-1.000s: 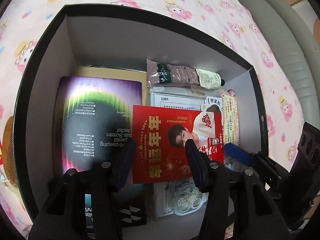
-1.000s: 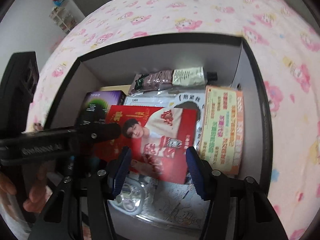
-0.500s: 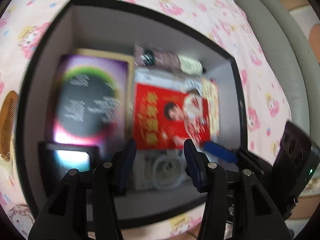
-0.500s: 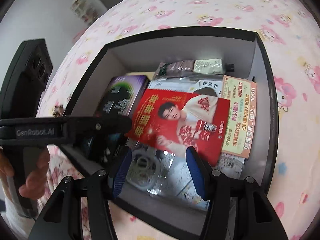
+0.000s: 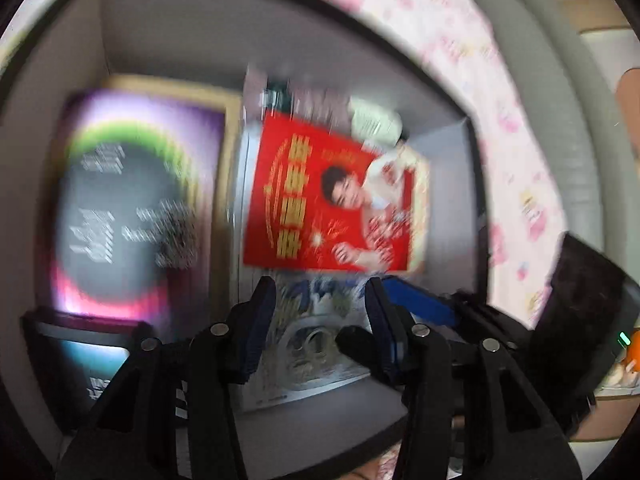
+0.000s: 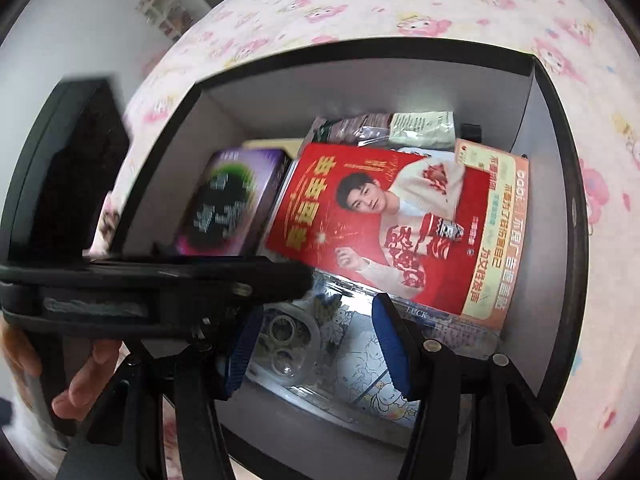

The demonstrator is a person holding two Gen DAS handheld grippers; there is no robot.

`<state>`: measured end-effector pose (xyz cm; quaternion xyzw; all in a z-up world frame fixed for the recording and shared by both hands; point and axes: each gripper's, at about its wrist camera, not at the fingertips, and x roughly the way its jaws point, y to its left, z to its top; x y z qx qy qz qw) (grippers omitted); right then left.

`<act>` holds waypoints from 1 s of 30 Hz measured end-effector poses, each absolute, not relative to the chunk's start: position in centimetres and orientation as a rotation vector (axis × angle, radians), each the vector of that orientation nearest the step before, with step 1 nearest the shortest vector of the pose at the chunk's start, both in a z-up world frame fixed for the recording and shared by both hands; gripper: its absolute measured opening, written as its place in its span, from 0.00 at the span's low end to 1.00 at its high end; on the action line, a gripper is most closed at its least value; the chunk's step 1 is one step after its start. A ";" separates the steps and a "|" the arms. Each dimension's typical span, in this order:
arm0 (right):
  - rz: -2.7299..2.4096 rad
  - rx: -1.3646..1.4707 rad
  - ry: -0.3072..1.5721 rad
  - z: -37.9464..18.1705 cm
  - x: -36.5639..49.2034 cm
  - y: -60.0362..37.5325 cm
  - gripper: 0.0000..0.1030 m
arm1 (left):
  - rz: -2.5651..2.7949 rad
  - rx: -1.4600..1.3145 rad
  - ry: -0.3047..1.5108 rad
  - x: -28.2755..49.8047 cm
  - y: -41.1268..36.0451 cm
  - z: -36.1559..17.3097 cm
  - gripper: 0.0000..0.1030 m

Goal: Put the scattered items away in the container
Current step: 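Carry the red envelope into the black box and release it, then withdraw the left gripper from the box toward the remaining items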

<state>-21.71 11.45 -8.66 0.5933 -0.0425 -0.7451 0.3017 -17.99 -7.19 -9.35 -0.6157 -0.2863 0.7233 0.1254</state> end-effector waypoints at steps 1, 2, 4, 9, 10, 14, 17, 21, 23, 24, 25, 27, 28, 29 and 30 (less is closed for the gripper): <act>-1.987 1.563 -0.132 -8.4 -21.8 11.6 0.51 | 2.142 -1.764 -0.826 -18.0 -7.6 -8.7 0.45; -2.005 1.550 -0.135 -8.1 -21.9 11.7 0.51 | 2.185 -1.740 -0.814 -18.0 -7.9 -8.2 0.45; -2.051 1.538 -0.109 -7.7 -22.3 11.5 0.51 | 2.249 -1.726 -0.785 -18.7 -8.5 -7.8 0.45; -2.033 1.627 -0.112 -9.6 -24.3 10.7 0.51 | 2.241 -1.782 -0.827 -20.9 -8.5 -10.1 0.38; -2.027 1.630 -0.105 -9.7 -24.1 10.4 0.51 | 2.224 -1.796 -0.830 -21.0 -8.4 -10.4 0.38; -1.975 1.634 -0.096 -10.0 -23.1 10.3 0.51 | 2.155 -1.810 -0.808 -20.7 -6.7 -10.6 0.37; -1.953 1.639 -0.101 -10.0 -21.9 10.4 0.51 | 2.129 -1.816 -0.770 -20.3 -5.4 -10.5 0.38; -1.990 1.594 -0.168 -9.0 -20.9 11.2 0.51 | 2.143 -1.774 -0.826 -21.1 -6.4 -10.1 0.38; -2.039 1.554 -0.196 -7.9 -20.2 11.7 0.51 | 2.154 -1.731 -0.836 -19.0 -7.4 -9.0 0.38; -2.088 1.526 -0.181 -7.2 -19.7 12.0 0.51 | 2.164 -1.708 -0.826 -18.1 -6.8 -8.7 0.38; -2.142 1.498 -0.153 -6.3 -19.2 12.1 0.51 | 2.185 -1.676 -0.808 -17.2 -6.8 -7.9 0.38; -2.248 1.440 -0.110 -4.5 -17.9 12.5 0.51 | 2.235 -1.623 -0.786 -15.8 -6.7 -6.6 0.38; -2.291 1.416 -0.112 -3.8 -17.5 13.1 0.51 | 2.268 -1.597 -0.776 -14.9 -6.7 -5.9 0.38; -2.335 1.394 -0.127 -3.1 -16.8 13.6 0.51 | 2.312 -1.563 -0.758 -14.7 -5.6 -5.0 0.38; -2.376 1.378 -0.150 -2.5 -16.0 13.9 0.51 | 2.348 -1.531 -0.738 -13.8 -6.2 -4.4 0.38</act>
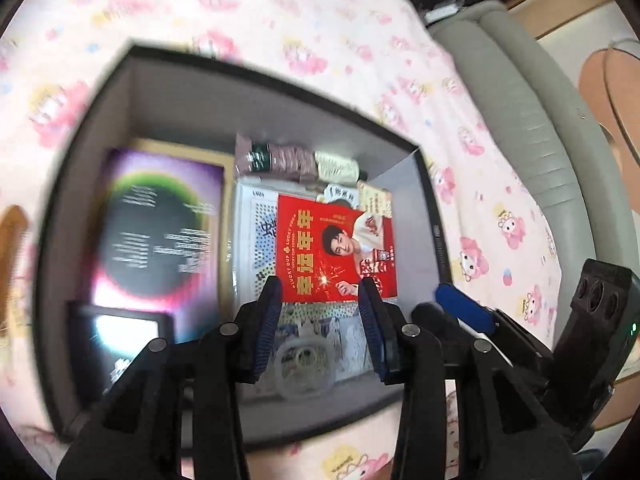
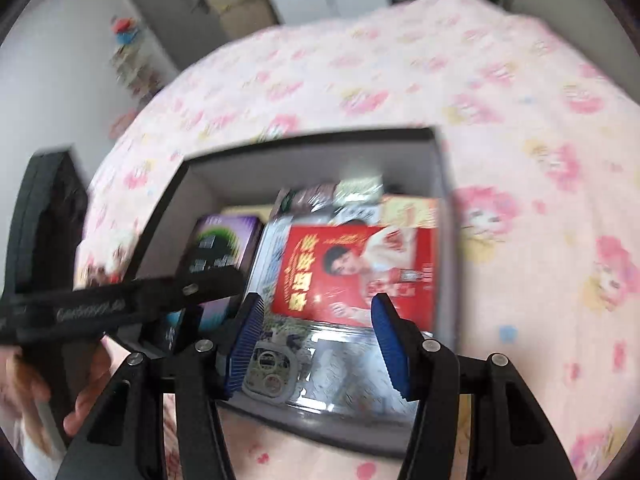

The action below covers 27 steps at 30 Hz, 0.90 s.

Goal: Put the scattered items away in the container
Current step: 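Withdraw the left gripper from the box toward the remaining items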

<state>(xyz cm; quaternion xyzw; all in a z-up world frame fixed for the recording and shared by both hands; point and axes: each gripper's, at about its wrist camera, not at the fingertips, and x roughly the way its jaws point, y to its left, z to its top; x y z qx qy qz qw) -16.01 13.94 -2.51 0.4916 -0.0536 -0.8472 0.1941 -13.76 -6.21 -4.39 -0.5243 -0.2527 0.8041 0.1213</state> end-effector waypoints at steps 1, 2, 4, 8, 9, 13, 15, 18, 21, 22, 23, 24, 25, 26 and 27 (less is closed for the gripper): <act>-2.410 1.367 -0.176 -2.0 -15.3 14.2 0.52 | 2.380 -1.502 -0.716 -13.6 -6.1 -4.4 0.40; -2.439 1.355 -0.191 -1.5 -14.6 14.8 0.53 | 2.405 -1.473 -0.695 -13.4 -5.9 -3.7 0.40; -2.486 1.324 -0.207 -0.4 -13.3 15.4 0.54 | 2.429 -1.421 -0.652 -11.9 -5.6 -2.3 0.41; -2.516 1.267 -0.247 1.1 -11.8 14.8 0.60 | 2.464 -1.362 -0.567 -9.9 -3.6 -1.0 0.46; -2.517 1.258 -0.248 1.5 -11.3 14.5 0.60 | 2.485 -1.350 -0.553 -9.2 -3.7 -0.2 0.47; -2.523 1.242 -0.235 2.7 -8.7 13.7 0.60 | 2.497 -1.331 -0.557 -5.5 -5.8 1.8 0.47; -2.509 1.246 -0.229 3.0 -7.8 13.1 0.60 | 2.513 -1.328 -0.549 -4.5 -6.5 2.2 0.47; -2.504 1.249 -0.193 3.2 -6.7 11.6 0.60 | 2.528 -1.334 -0.532 -3.3 -7.5 2.5 0.47; -2.496 1.240 -0.149 3.4 -5.9 9.9 0.60 | 2.528 -1.344 -0.526 -2.5 -8.7 2.7 0.47; -2.488 1.240 -0.133 3.4 -5.7 9.3 0.60 | 2.526 -1.345 -0.521 -2.2 -8.9 2.7 0.48; -2.481 1.238 -0.116 3.6 -5.5 8.7 0.60 | 2.523 -1.340 -0.518 -1.9 -9.3 2.9 0.48; -2.478 1.235 -0.097 3.7 -5.3 8.1 0.60 | 2.533 -1.339 -0.507 -1.5 -9.6 3.0 0.48; -2.476 1.226 -0.081 3.8 -5.0 7.4 0.60 | 2.548 -1.337 -0.498 -1.2 -10.0 3.2 0.48; -2.470 1.220 -0.072 3.8 -4.8 6.8 0.60 | 2.561 -1.332 -0.497 -0.8 -10.7 3.4 0.48; -2.457 1.217 -0.067 3.9 -4.7 6.1 0.60 | 2.562 -1.332 -0.509 -0.6 -11.2 3.3 0.49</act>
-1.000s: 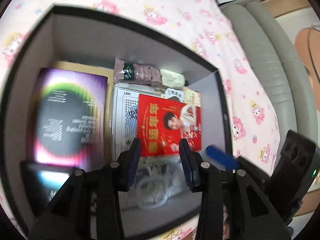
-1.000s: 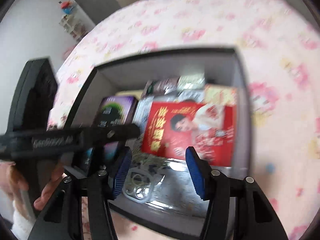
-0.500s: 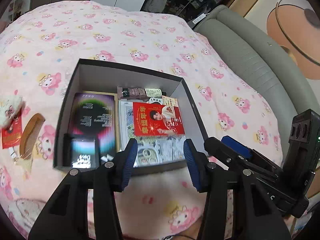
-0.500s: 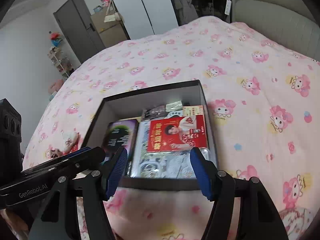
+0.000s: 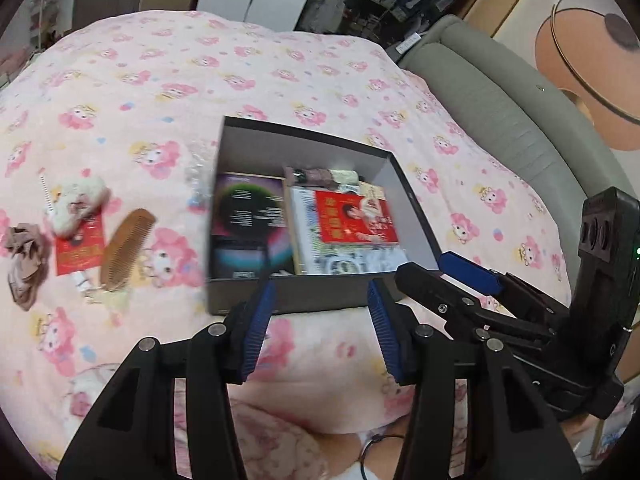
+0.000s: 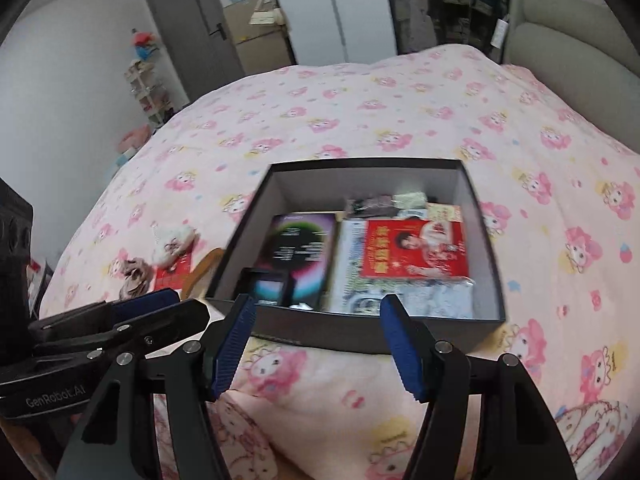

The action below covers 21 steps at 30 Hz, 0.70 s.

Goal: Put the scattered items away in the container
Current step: 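Withdraw the left gripper from the box toward the remaining items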

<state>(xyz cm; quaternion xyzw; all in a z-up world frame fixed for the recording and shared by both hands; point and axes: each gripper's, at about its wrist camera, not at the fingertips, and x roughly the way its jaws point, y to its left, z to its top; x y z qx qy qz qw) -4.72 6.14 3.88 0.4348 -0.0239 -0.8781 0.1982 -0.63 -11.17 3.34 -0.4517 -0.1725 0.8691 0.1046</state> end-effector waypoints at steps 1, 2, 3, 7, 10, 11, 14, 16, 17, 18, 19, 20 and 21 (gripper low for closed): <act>-2.447 1.218 -0.065 3.9 -4.7 5.6 0.60 | 2.564 -1.333 -0.524 -0.4 -11.8 3.3 0.49; -2.435 1.218 -0.061 3.9 -4.6 5.0 0.60 | 2.571 -1.330 -0.540 -0.1 -12.6 3.2 0.49; -2.421 1.218 -0.051 3.9 -4.5 4.3 0.60 | 2.578 -1.329 -0.544 0.2 -13.0 3.2 0.49; -2.369 1.227 0.012 3.4 -4.4 1.2 0.60 | 2.619 -1.336 -0.574 1.4 -15.8 2.6 0.49; -2.306 1.239 0.041 2.7 -4.4 -1.5 0.60 | 2.619 -1.352 -0.662 2.3 -18.7 1.6 0.49; -2.278 1.240 0.045 2.3 -4.5 -2.4 0.60 | 2.623 -1.356 -0.688 2.5 -19.6 1.2 0.49; -2.181 1.277 0.050 0.6 -5.1 -5.3 0.60 | 2.657 -1.386 -0.734 3.2 -22.3 0.0 0.49; -2.129 1.304 0.069 -0.5 -5.4 -7.5 0.60 | 2.661 -1.407 -0.788 3.6 -24.1 -1.0 0.49; -2.108 1.311 0.078 -0.9 -5.5 -8.4 0.60 | 2.661 -1.413 -0.818 3.7 -25.1 -1.6 0.49; -2.085 1.320 0.083 -1.4 -5.7 -9.4 0.60 | 2.662 -1.423 -0.848 3.8 -26.1 -2.3 0.49; -2.063 1.328 0.076 -1.8 -5.9 -10.2 0.60 | 2.665 -1.434 -0.867 3.9 -26.9 -2.8 0.48; -2.052 1.335 0.065 -2.2 -6.2 -10.8 0.60 | 2.669 -1.445 -0.888 3.9 -27.7 -3.5 0.47; -2.046 1.344 0.053 -2.7 -6.6 -11.5 0.60 | 2.673 -1.460 -0.912 3.9 -28.7 -4.1 0.47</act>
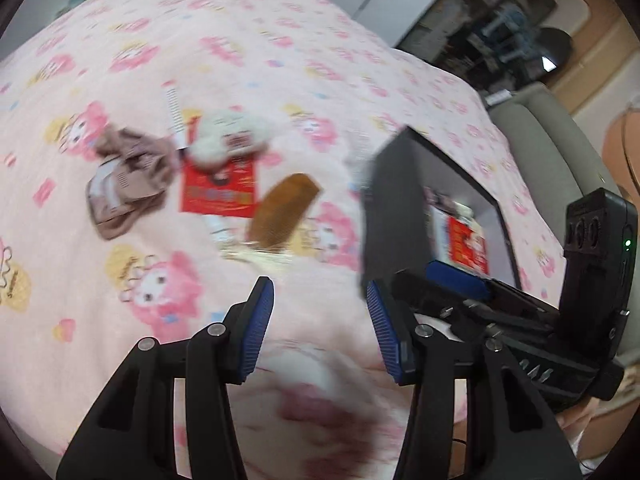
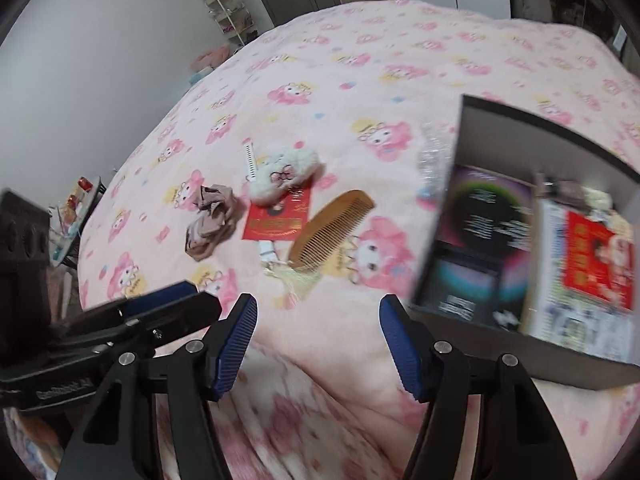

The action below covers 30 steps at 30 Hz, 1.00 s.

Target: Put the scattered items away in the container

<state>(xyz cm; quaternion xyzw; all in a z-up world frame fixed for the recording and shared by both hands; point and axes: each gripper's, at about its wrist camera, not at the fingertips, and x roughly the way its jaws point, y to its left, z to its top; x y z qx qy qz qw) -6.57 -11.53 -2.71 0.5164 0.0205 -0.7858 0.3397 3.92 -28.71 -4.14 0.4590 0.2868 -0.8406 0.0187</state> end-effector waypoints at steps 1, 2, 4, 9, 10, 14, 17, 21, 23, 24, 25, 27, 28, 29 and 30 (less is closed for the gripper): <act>-2.042 1.351 0.052 -3.1 -6.9 -12.0 0.60 | -2.591 1.425 0.907 3.8 -29.5 -4.7 0.47; -2.038 1.357 0.058 -3.5 -7.3 -12.7 0.59 | -2.571 1.423 0.936 3.7 -30.5 -5.5 0.47; -2.028 1.368 0.075 -4.3 -8.3 -14.0 0.57 | -2.538 1.415 0.979 3.4 -32.1 -6.7 0.46; -2.043 1.350 0.175 -5.9 -11.0 -17.4 0.46 | -2.466 1.405 1.052 1.6 -35.7 -10.0 0.43; -2.021 1.361 0.178 -6.3 -11.7 -18.1 0.44 | -2.453 1.406 1.067 1.1 -36.3 -10.7 0.42; -1.999 1.358 0.239 -7.6 -13.0 -21.5 0.44 | -2.413 1.423 1.093 -0.8 -37.9 -12.9 0.42; -1.960 1.376 0.315 -9.8 -14.0 -24.3 0.44 | -2.386 1.436 1.081 -2.2 -38.6 -14.1 0.42; -1.965 1.456 0.351 -12.6 -16.0 -25.4 0.44 | -2.371 1.453 1.071 -3.3 -39.1 -15.3 0.42; -1.966 1.465 0.347 -13.3 -16.8 -25.7 0.45 | -2.370 1.452 1.077 -3.5 -39.2 -15.7 0.39; -1.963 1.457 0.354 -13.5 -17.0 -25.9 0.46 | -2.373 1.445 1.076 -3.6 -39.2 -15.8 0.36; -1.955 1.449 0.365 -13.6 -17.1 -26.3 0.46 | -2.376 1.439 1.070 -3.6 -39.2 -15.9 0.30; -1.918 1.447 0.361 -13.8 -17.3 -26.9 0.46 | -2.392 1.431 1.112 -3.6 -39.4 -16.1 0.27; -1.888 1.453 0.343 -13.8 -17.3 -27.1 0.46 | -2.405 1.428 1.150 -3.6 -39.5 -16.2 0.27; -1.843 1.469 0.310 -13.9 -17.3 -27.3 0.45 | -2.414 1.421 1.182 -3.5 -39.5 -16.2 0.23; -1.789 1.497 0.268 -14.2 -17.3 -27.4 0.45 | -2.428 1.411 1.190 -3.4 -39.5 -16.0 0.20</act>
